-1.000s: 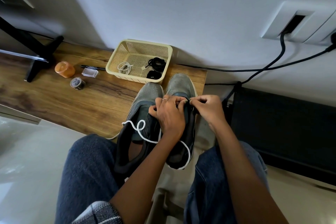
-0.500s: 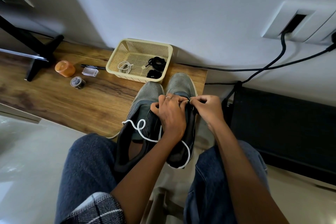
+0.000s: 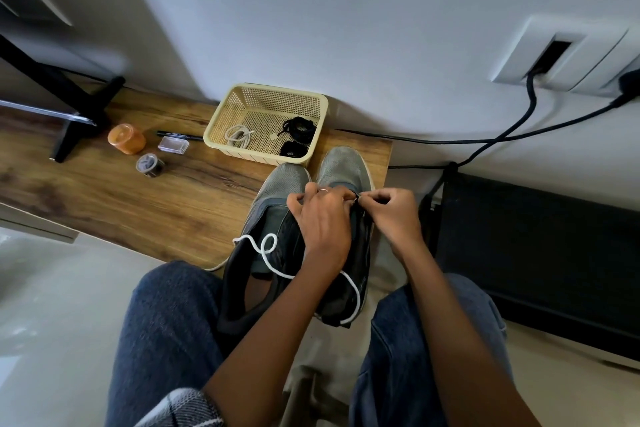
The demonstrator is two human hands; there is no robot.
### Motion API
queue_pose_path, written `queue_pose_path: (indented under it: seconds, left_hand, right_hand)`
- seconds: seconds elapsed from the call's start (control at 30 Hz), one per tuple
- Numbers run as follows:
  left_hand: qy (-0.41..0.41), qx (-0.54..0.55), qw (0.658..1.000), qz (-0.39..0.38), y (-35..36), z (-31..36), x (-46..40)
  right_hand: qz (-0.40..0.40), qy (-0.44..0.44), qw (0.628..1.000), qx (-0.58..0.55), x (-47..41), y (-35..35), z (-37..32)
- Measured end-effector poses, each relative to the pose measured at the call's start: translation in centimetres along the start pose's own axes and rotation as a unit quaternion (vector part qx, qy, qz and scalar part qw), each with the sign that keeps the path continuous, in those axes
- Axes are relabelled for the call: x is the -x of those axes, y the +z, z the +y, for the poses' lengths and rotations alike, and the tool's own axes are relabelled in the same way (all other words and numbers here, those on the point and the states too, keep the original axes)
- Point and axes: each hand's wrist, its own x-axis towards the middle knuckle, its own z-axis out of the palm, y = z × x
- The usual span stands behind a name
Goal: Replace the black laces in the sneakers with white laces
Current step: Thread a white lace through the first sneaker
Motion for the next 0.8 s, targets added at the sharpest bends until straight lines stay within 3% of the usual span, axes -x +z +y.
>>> queue_pose_path:
  seconds: [0.3,0.6,0.8]
  left_hand:
    - [0.011,-0.077,0.997,-0.012,1.0,-0.1,-0.5]
    - [0.018,-0.011,1.0,0.017,1.5,-0.5,-0.5]
    - [-0.006,0.009,1.0,0.008,1.1,-0.6,-0.6]
  right_hand:
    - [-0.003,0.02,1.0,-0.023,-0.3,-0.2,0.2]
    - [-0.014,0.044,0.998,-0.048,-0.8,-0.2,0.9]
    - [-0.002,0.066,0.989,-0.132,-1.3,0.0,1.2]
